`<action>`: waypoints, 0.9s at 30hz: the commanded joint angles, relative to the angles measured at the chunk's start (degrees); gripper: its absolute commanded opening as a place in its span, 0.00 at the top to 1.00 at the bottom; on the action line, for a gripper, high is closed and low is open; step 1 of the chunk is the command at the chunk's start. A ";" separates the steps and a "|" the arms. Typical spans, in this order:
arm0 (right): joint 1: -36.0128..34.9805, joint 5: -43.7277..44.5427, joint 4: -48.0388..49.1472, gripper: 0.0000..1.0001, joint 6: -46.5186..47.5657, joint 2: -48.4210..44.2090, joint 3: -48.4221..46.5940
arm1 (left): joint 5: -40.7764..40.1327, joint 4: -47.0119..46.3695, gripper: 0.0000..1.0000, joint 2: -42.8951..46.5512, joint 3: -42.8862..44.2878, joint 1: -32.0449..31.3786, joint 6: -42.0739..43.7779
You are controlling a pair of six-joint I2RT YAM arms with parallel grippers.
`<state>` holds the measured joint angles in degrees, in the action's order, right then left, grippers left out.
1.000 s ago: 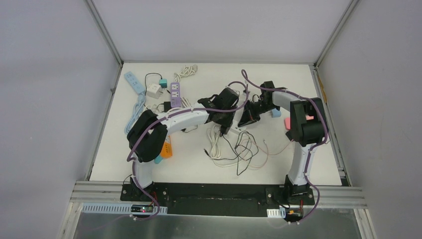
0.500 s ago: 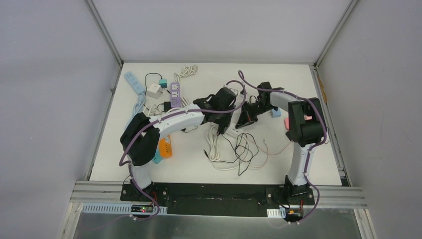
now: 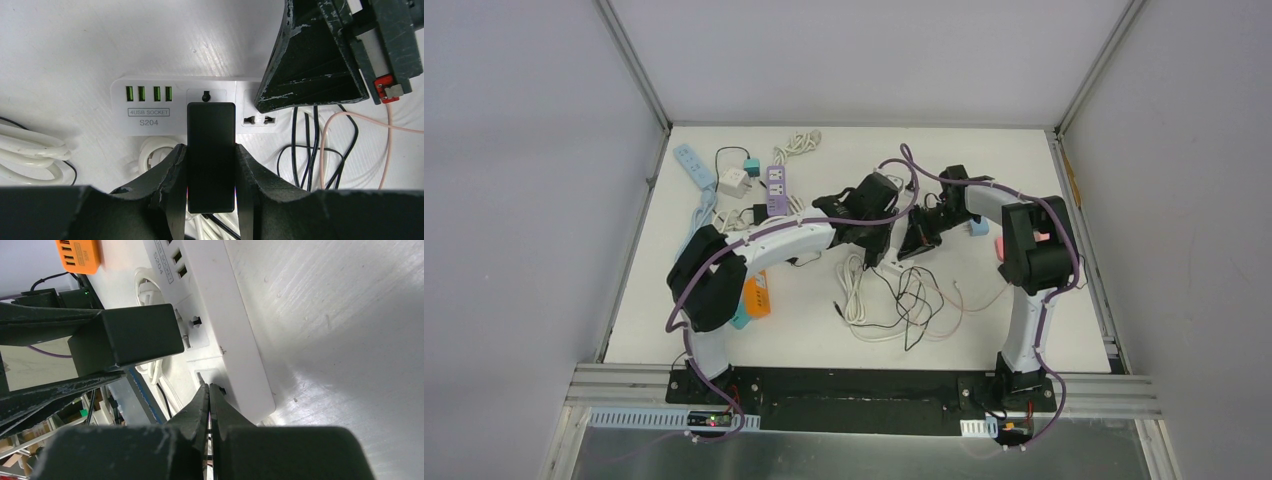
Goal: Pull the plug off the socket
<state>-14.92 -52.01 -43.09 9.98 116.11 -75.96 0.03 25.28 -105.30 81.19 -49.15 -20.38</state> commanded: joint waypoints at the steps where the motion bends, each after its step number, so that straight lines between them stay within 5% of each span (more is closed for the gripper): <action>1: -0.89 1.82 2.13 0.98 1.25 1.61 0.36 | -2.11 -5.56 1.00 0.27 2.00 -0.23 0.97; 7: -1.01 5.91 2.08 0.97 1.11 2.48 0.13 | -2.51 -8.05 1.00 4.54 0.62 -0.24 1.30; 12: -0.42 -3.49 -2.99 0.61 7.00 0.22 -2.14 | -0.32 -12.10 1.00 12.48 -5.30 0.48 0.21; 17: 0.70 -10.03 -11.18 0.39 17.30 -5.47 -4.93 | -0.12 -13.24 1.00 20.79 -11.21 1.85 -2.07; 27: 4.14 -13.24 -28.40 0.30 38.64 -16.27 -7.88 | 3.77 -10.66 1.00 33.11 -9.05 7.31 -4.70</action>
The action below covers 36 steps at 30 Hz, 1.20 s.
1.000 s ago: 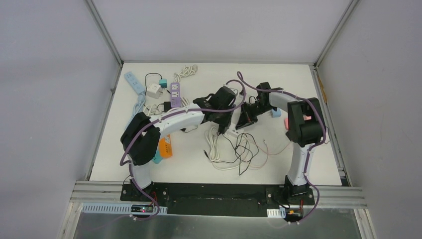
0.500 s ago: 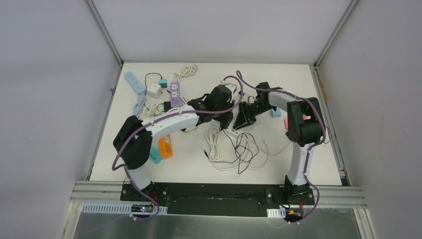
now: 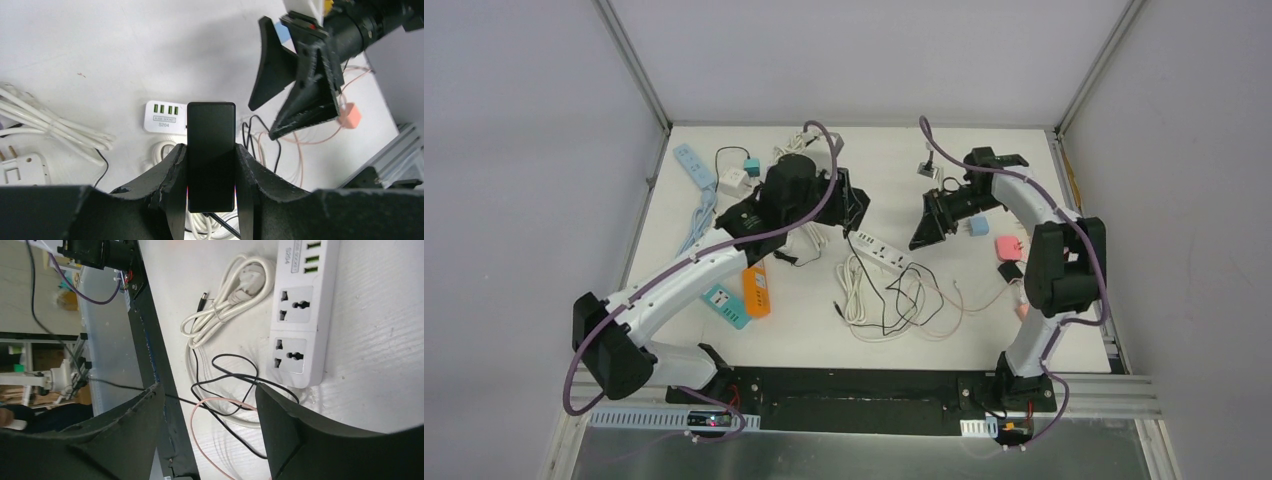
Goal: Pull the plug off the socket
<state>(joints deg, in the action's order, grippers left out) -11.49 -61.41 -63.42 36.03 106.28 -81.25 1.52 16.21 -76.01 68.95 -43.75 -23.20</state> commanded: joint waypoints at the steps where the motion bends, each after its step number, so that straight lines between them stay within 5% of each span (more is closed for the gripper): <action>1: 0.82 -4.31 -8.87 0.29 14.01 -7.60 -2.59 | 2.69 -0.81 1.00 4.25 4.09 2.33 -1.93; 6: 0.94 -6.07 -13.20 0.27 22.40 -12.06 -2.89 | 3.60 6.22 1.00 5.58 12.21 4.63 -0.47; 12: -1.13 -12.18 -35.32 0.12 53.61 -11.47 -5.79 | 5.39 10.44 1.00 6.08 21.48 8.19 -1.16; 16: -5.63 -14.28 -37.91 0.08 59.62 -11.23 -7.87 | 6.98 11.17 1.00 4.58 27.20 9.43 -3.40; 23: -6.59 -8.02 -37.15 0.08 53.19 -8.81 -15.53 | 3.24 22.73 1.00 3.47 41.15 11.82 2.81; 29: -4.42 4.83 -17.56 0.08 24.17 -12.57 -13.72 | -4.43 32.02 1.00 4.81 44.70 13.34 9.29; 36: 3.67 4.59 -11.32 0.07 17.35 -16.33 -9.07 | -13.35 41.78 1.00 3.23 54.24 16.01 15.86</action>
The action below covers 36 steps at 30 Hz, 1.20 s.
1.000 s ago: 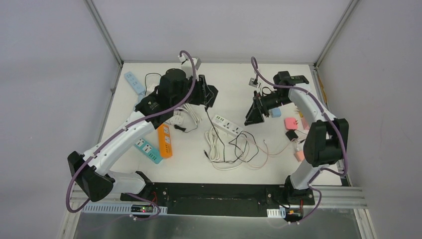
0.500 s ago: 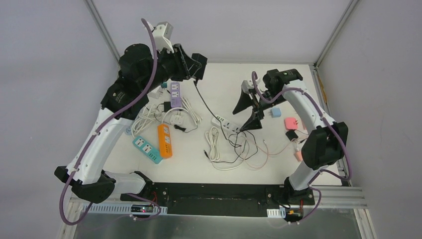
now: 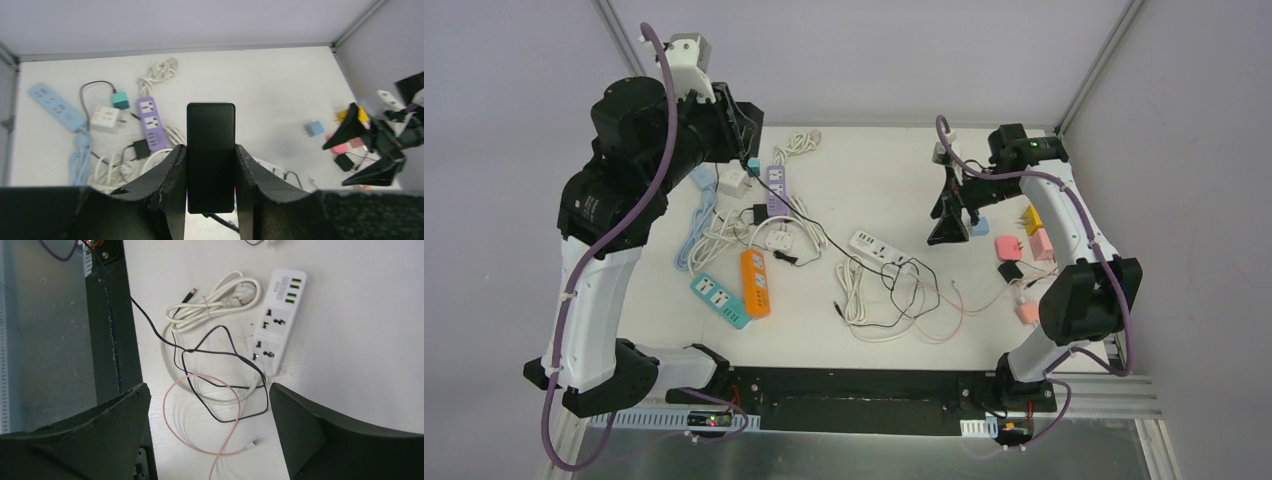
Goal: Pull the plug off the socket
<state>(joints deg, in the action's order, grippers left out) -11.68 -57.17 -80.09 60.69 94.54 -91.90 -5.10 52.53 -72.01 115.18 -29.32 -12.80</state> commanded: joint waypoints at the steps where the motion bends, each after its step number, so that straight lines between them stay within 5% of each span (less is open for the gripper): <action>1: 4.37 0.03 6.12 0.07 -7.86 -5.09 2.38 | -6.91 6.69 1.00 -1.59 10.68 1.89 6.11; 8: 4.74 -2.28 10.50 0.06 -9.92 -8.17 8.68 | -3.89 8.72 1.00 -6.83 26.35 2.25 5.00; 16: 4.83 -2.60 15.31 0.06 -12.47 -9.70 13.98 | -4.44 6.54 1.00 -7.38 24.41 2.25 4.89; 19: 4.87 -2.49 16.82 0.06 -13.05 -9.90 15.68 | -4.50 5.32 1.00 -5.94 15.28 2.53 3.84; 29: 6.26 -2.30 22.42 0.05 -15.40 -10.86 21.92 | 10.80 -13.69 1.00 1.94 -34.87 12.08 -7.79; 36: 6.91 -2.60 24.32 0.05 -16.21 -9.82 23.96 | 19.03 -23.22 1.00 -0.81 -50.56 14.12 -12.60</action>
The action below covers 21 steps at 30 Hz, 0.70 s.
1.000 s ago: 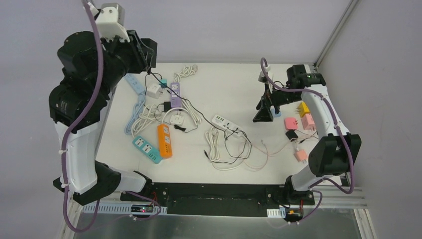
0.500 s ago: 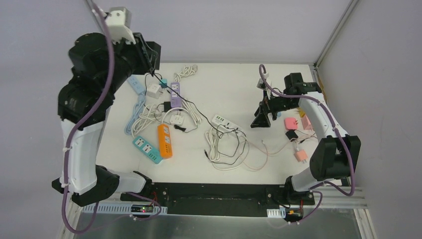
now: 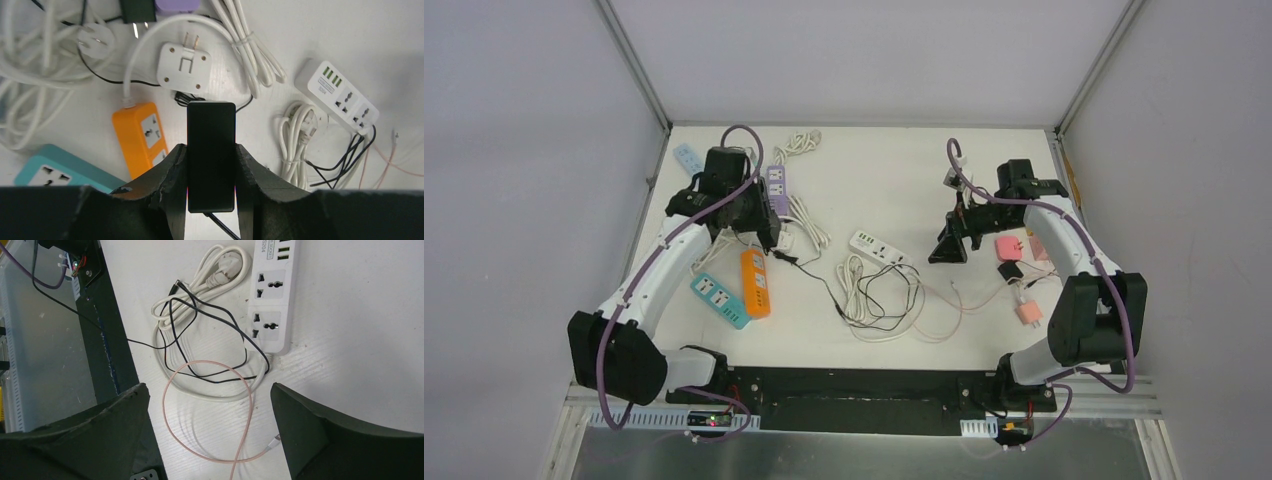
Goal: Pull the plug off the socket
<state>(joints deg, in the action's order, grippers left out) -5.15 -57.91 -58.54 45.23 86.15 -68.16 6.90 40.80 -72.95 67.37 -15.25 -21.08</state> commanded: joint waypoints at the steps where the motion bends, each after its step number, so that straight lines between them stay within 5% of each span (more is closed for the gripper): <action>1: 0.41 -1.87 2.82 0.05 -0.76 -1.06 0.27 | 7.52 -11.94 1.00 -0.91 -3.67 0.04 -4.58; 14: 0.55 -1.91 3.54 0.05 -0.94 -0.16 1.65 | 9.24 -15.70 0.95 -10.31 -9.54 0.13 -3.87; 17: 0.60 -1.89 3.59 0.05 -0.94 0.34 1.88 | 9.77 -16.34 0.86 -12.45 -9.98 0.21 -3.34; 21: 0.64 -1.69 3.56 0.05 -0.94 0.68 2.02 | 9.60 -16.45 0.62 -13.90 -10.12 0.47 -3.17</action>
<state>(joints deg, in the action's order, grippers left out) -4.95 -57.91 -56.36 44.45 86.50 -66.50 15.57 27.33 -86.52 57.19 -15.27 -24.75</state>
